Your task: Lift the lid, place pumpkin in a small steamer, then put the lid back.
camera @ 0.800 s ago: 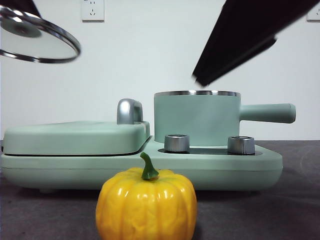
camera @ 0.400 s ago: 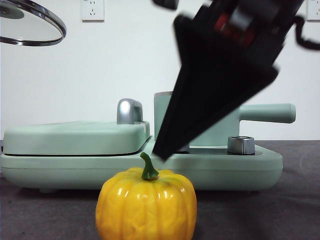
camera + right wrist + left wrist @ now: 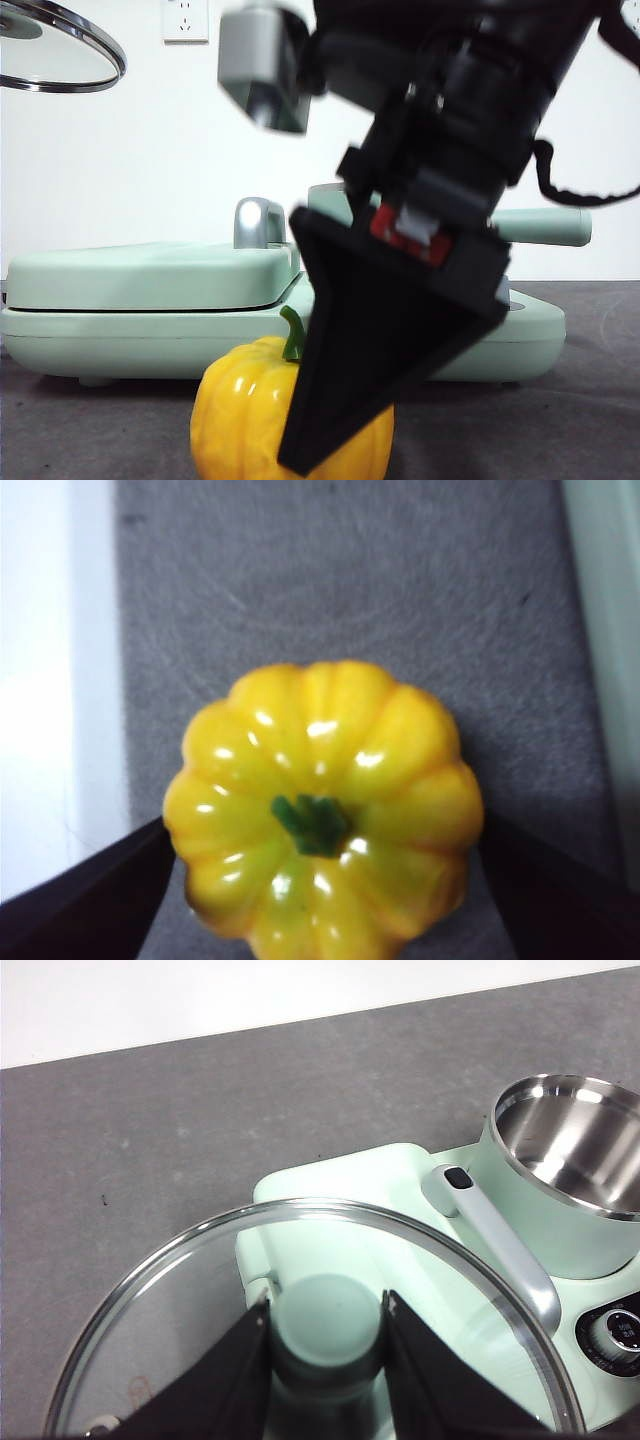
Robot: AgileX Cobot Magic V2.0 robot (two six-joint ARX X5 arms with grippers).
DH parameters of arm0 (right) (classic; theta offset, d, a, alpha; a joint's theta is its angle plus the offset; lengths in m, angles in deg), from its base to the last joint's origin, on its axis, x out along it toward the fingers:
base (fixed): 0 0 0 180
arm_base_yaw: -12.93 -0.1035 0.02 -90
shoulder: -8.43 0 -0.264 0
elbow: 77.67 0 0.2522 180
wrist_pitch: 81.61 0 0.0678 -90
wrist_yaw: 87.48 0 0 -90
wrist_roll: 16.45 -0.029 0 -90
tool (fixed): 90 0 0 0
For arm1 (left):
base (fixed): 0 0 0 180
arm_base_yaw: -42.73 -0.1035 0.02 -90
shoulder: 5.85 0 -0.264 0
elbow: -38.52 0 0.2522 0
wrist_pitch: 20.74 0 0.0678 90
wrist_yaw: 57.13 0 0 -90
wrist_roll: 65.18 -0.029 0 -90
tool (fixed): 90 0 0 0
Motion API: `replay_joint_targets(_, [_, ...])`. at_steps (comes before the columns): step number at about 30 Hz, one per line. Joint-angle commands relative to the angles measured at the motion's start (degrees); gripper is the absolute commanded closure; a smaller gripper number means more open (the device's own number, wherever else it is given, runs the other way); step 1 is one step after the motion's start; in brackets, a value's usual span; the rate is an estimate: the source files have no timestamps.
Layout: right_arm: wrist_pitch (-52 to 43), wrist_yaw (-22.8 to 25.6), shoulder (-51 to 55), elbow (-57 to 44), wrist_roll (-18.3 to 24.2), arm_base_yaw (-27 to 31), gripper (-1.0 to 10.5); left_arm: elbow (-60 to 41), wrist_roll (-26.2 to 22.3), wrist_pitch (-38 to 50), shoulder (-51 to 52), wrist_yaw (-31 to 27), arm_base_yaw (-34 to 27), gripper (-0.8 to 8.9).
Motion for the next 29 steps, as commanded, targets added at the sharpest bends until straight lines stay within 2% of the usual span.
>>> replay_joint_targets(1, [0.6,-0.1,-0.3,1.0,-2.7,-0.7,5.7,0.9,0.5,1.4,0.0,-0.2,0.1,7.98])
replay_joint_targets(4, [4.9,0.1,2.3,2.0,-5.2,-0.5,5.7,0.9,0.5,1.5,0.0,-0.2,0.1,7.98])
replay_joint_targets(7, [12.2,2.8,5.5,4.5,-9.3,-0.1,5.7,0.9,0.5,1.5,0.0,-0.2,0.1,7.98])
replay_joint_targets(12, [29.7,10.1,10.1,12.4,-18.1,2.0,5.7,0.9,0.5,1.6,0.0,-0.2,0.1,7.98])
replay_joint_targets(16, [41.8,12.2,10.5,20.0,-22.8,5.2,5.7,0.9,0.5,1.6,0.0,-0.2,0.1,7.98])
replay_joint_targets(19, [46.7,12.0,10.5,25.0,-24.6,8.2,5.7,0.9,0.5,1.6,0.0,-0.2,0.1,7.98])
replay_joint_targets(23, [47.8,11.8,9.7,31.3,-25.9,12.4,5.7,0.9,0.5,1.6,0.0,-0.2,0.1,7.98])
replay_joint_targets(29, [49.0,12.3,3.3,43.1,-24.2,18.4,5.7,0.9,0.6,1.7,-0.1,-0.2,0.1,7.98])
